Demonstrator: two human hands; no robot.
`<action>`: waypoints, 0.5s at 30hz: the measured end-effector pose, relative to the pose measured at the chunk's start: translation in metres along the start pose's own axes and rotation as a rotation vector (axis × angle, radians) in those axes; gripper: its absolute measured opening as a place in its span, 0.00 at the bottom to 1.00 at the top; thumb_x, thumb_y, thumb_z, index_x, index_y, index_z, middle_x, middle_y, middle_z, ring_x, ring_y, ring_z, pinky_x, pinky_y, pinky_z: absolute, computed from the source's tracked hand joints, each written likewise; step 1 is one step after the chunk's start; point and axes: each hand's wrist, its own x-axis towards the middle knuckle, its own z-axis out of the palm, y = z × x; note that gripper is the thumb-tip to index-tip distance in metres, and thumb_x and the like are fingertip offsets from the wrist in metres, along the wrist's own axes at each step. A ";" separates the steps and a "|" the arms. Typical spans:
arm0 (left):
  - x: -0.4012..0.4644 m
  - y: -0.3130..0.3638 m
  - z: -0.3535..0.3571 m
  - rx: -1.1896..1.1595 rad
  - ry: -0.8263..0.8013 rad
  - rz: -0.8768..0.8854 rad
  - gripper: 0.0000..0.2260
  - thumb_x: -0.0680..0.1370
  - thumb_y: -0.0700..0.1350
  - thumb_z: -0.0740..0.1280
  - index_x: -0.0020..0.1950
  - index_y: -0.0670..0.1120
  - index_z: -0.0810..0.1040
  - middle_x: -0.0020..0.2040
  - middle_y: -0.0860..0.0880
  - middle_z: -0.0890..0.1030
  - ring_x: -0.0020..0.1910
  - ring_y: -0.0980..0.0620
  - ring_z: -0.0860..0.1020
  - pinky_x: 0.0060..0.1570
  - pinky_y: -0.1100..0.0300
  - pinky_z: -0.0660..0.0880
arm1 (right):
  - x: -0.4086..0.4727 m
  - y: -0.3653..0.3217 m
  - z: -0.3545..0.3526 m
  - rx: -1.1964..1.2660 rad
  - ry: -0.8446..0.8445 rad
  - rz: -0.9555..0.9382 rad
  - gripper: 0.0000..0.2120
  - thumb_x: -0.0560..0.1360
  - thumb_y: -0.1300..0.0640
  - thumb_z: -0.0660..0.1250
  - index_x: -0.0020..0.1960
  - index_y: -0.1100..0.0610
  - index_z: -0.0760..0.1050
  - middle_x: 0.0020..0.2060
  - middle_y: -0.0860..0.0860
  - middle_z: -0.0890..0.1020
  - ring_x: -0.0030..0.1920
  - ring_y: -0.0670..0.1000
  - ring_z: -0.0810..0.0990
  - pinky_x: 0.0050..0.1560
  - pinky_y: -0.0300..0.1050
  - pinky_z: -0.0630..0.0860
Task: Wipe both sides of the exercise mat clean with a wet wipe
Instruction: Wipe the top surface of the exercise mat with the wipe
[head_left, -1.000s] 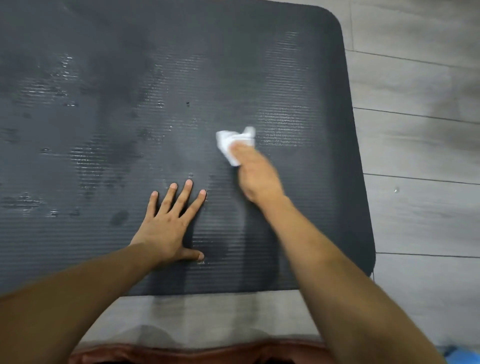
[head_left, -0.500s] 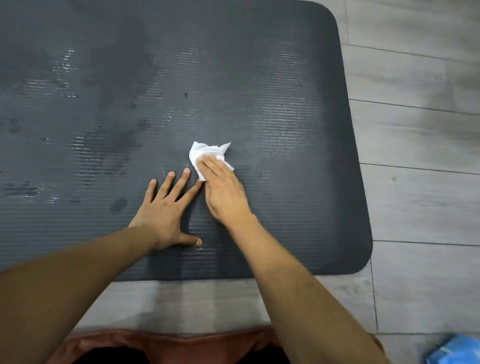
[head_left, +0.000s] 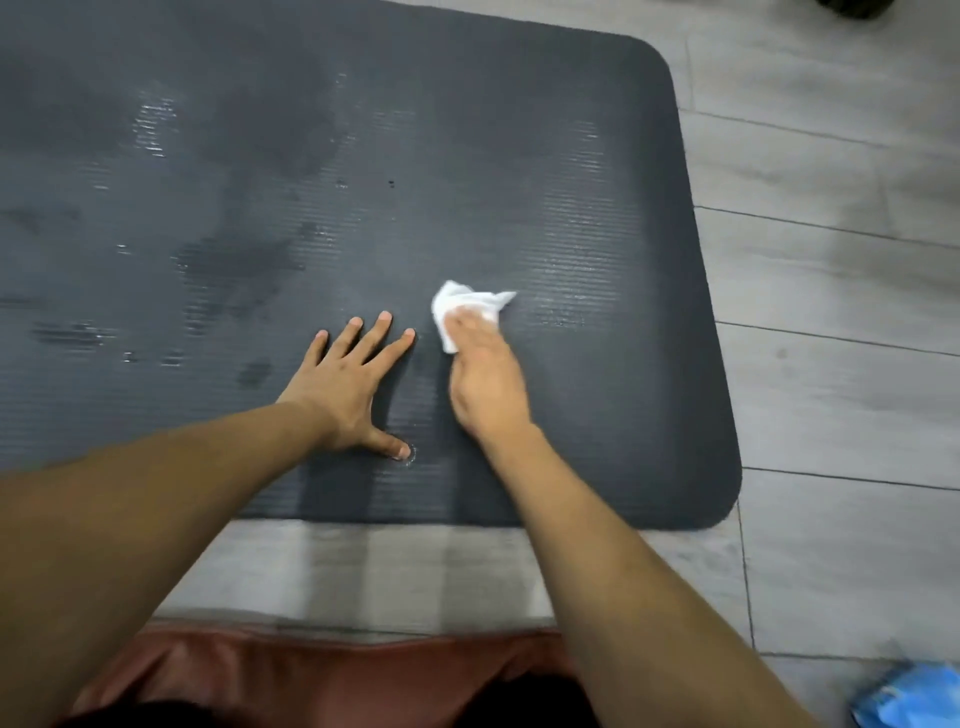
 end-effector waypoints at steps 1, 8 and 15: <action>-0.009 0.002 0.003 -0.045 0.059 -0.037 0.66 0.62 0.77 0.72 0.83 0.54 0.33 0.84 0.51 0.35 0.84 0.44 0.40 0.81 0.41 0.44 | -0.008 -0.027 0.014 0.027 -0.100 -0.089 0.21 0.76 0.67 0.58 0.68 0.62 0.73 0.67 0.56 0.74 0.70 0.56 0.69 0.72 0.48 0.62; -0.089 0.004 0.046 -0.051 0.099 -0.082 0.49 0.74 0.74 0.63 0.84 0.56 0.42 0.85 0.51 0.41 0.84 0.44 0.46 0.80 0.39 0.51 | -0.029 0.091 -0.054 -0.299 0.096 0.355 0.20 0.80 0.40 0.55 0.64 0.50 0.75 0.62 0.50 0.79 0.63 0.53 0.76 0.64 0.46 0.69; -0.083 -0.008 0.043 -0.123 -0.072 -0.038 0.49 0.78 0.64 0.69 0.83 0.57 0.35 0.83 0.54 0.33 0.83 0.43 0.40 0.80 0.37 0.46 | -0.044 0.040 -0.052 -0.124 0.057 0.332 0.22 0.77 0.65 0.56 0.71 0.59 0.68 0.68 0.56 0.72 0.68 0.57 0.70 0.65 0.46 0.67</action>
